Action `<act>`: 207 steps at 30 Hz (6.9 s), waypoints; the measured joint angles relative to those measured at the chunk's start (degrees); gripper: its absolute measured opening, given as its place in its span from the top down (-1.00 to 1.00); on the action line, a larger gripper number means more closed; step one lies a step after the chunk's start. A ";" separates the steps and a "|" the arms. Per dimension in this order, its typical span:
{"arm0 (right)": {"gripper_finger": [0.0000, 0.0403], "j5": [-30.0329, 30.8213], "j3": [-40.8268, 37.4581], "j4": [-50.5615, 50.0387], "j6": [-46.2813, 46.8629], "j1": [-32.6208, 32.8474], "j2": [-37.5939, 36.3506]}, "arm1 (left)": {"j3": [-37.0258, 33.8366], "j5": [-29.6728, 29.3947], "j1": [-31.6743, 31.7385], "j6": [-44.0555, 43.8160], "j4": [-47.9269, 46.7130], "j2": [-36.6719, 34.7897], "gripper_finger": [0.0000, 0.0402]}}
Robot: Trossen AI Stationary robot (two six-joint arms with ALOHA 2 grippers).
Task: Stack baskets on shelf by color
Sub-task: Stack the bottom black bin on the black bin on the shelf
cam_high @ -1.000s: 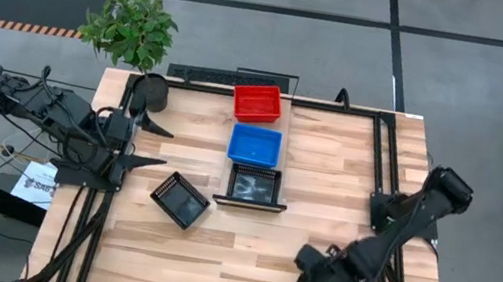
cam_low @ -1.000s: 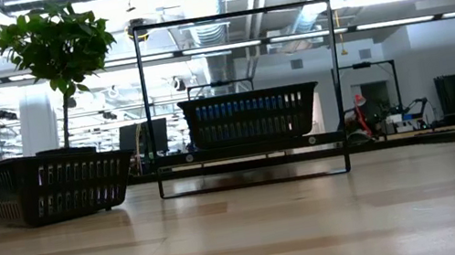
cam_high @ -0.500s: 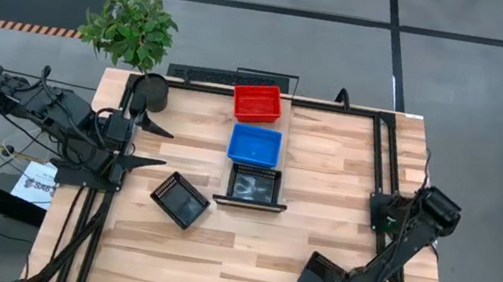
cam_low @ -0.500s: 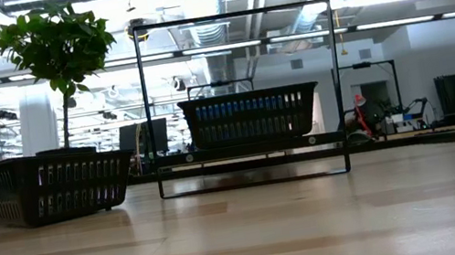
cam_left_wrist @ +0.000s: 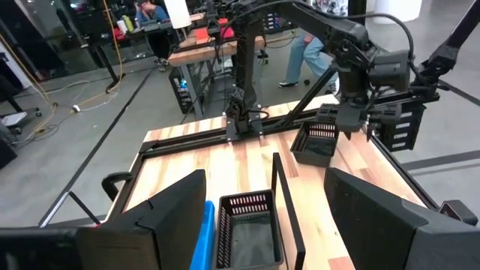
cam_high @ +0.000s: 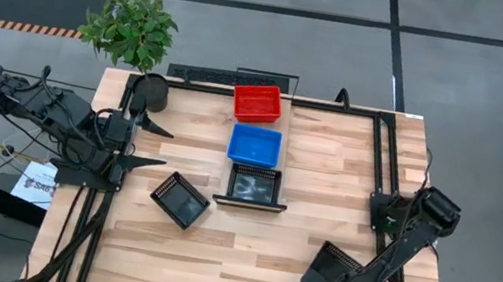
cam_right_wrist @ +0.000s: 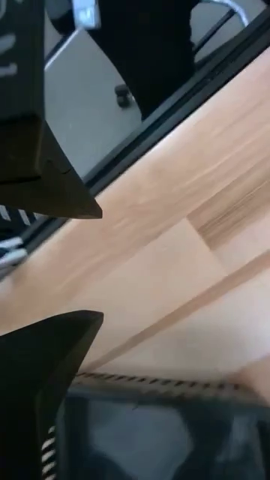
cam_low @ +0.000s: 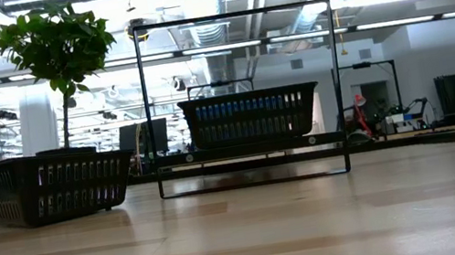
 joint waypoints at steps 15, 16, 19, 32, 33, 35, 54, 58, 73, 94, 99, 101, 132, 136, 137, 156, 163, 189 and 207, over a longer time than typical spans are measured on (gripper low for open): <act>-0.15 1.84 0.07 -10.07 0.38 0.84 -2.26 | 0.00 0.01 -0.01 -0.06 -0.70 0.00 -0.29; -0.15 1.84 0.07 -10.18 0.05 0.86 -1.46 | 0.00 0.00 -0.01 -0.04 -0.76 0.00 -0.29; -0.15 1.87 0.04 -11.57 -0.17 0.86 0.82 | 0.00 0.02 0.00 0.24 -0.66 0.00 -0.29; 0.21 1.78 -6.64 -8.53 -0.22 0.73 2.37 | 0.00 0.00 0.00 -0.55 -1.29 0.00 -0.29; 0.34 1.71 -6.62 -8.53 -0.22 0.73 2.37 | 0.00 0.00 0.00 -0.56 -1.33 0.00 -0.29; 0.64 1.65 -6.10 -9.16 -0.24 0.73 2.37 | 0.00 0.00 0.00 -0.57 -1.31 -0.02 -0.29; 0.98 36.49 20.95 -27.63 -42.67 -18.72 -7.27 | 0.00 -0.81 0.00 -0.48 -1.61 -0.02 -0.29; 0.98 38.19 24.53 -23.43 -57.80 -26.89 -8.81 | 0.00 -1.46 0.00 -0.49 -1.79 -0.02 -0.29; 0.98 8.02 24.76 0.05 -95.86 -48.37 -6.93 | 0.00 -1.50 -0.01 -3.10 -2.50 -0.02 -0.29; 0.98 -29.28 21.19 -9.04 -104.51 -62.68 -6.81 | 0.00 -1.49 -0.02 -3.70 -5.22 0.00 -0.29; 0.97 -29.02 18.45 -7.91 -104.91 -61.51 -6.81 | 0.00 -1.51 -0.01 -3.70 -5.21 -0.01 -0.29; 0.98 -28.63 17.60 -8.15 -104.92 -61.32 -6.81 | 0.00 -1.51 -0.02 -3.81 -5.20 0.00 -0.29; 0.93 -22.16 13.44 -6.19 -101.55 -61.24 -6.81 | 0.00 -1.55 0.00 -4.13 -5.18 0.00 -0.29; 0.95 -20.45 13.44 -6.18 -101.58 -60.58 -6.81 | 0.00 -1.55 0.00 -4.13 -5.20 -0.02 -0.29; 0.95 -20.38 13.44 -6.17 -101.59 -60.54 -6.81 | -0.01 -1.55 0.00 -4.13 -5.20 -0.02 -0.29; 0.88 -9.81 13.46 -6.28 -100.83 -56.38 -6.81 | 0.00 -1.53 0.00 -4.48 -5.22 -0.01 -0.29; 0.77 -8.74 13.51 -6.28 -100.28 -55.75 -6.81 | 0.00 -1.53 0.00 -5.14 -5.21 -0.01 -0.29; 0.76 -8.95 13.51 -1.45 -100.22 -54.98 -6.81 | -0.02 -1.53 0.00 -5.67 -5.20 -0.01 -0.29; 0.50 -9.28 13.51 -1.04 -98.75 -54.98 -6.81 | -0.01 -1.51 0.00 -6.10 -5.20 0.00 -0.29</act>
